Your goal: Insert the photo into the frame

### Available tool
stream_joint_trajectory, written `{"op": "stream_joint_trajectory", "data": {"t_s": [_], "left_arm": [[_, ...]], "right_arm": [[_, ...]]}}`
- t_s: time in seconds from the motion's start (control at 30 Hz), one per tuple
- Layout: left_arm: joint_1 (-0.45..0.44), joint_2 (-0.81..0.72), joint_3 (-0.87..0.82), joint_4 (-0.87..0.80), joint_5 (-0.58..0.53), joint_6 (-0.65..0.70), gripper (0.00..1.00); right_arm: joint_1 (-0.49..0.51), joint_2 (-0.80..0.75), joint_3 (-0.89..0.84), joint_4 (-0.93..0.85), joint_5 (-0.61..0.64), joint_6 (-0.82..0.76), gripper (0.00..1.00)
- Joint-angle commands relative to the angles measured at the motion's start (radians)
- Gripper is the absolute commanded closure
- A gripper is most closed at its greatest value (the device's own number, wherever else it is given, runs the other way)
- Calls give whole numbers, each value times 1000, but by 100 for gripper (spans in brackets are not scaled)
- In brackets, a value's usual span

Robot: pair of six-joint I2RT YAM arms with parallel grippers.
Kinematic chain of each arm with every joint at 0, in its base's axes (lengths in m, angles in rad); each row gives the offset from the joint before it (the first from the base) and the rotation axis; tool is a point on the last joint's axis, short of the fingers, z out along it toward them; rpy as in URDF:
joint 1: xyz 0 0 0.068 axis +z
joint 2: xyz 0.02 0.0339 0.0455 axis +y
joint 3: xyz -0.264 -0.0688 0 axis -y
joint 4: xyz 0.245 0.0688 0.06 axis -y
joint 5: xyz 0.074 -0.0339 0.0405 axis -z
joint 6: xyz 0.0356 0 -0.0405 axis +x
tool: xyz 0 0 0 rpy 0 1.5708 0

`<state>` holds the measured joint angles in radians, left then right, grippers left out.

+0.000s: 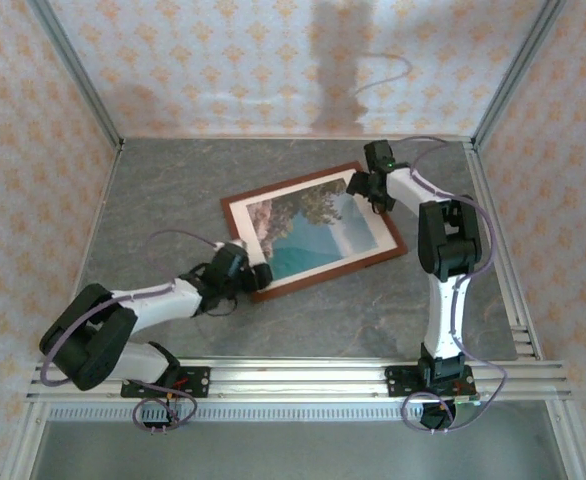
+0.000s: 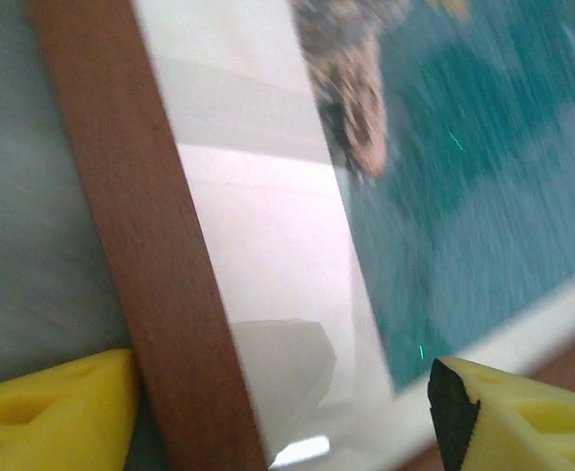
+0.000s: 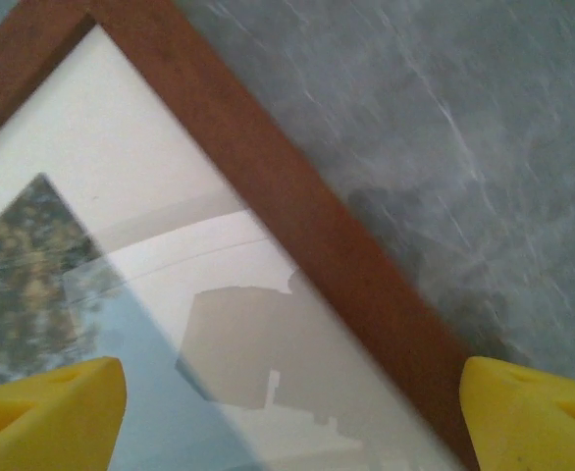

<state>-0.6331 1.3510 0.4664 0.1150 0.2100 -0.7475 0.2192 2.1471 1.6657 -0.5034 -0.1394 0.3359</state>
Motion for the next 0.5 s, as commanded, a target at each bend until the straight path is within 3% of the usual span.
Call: {"op": "stream_joint_trajectory", "data": {"t_s": [0.0, 0.1, 0.2, 0.47], "left_arm": [[-82, -51, -6, -62, 85, -30, 22], [-81, -139, 49, -182, -17, 100, 17], [-57, -167, 133, -261, -120, 234, 7], [174, 115, 445, -272, -54, 401, 3]], "right_arm": [[18, 5, 118, -148, 43, -77, 11], [10, -50, 114, -184, 137, -124, 10], [11, -160, 5, -170, 165, -142, 8], [11, -569, -479, -80, 96, -76, 5]]}}
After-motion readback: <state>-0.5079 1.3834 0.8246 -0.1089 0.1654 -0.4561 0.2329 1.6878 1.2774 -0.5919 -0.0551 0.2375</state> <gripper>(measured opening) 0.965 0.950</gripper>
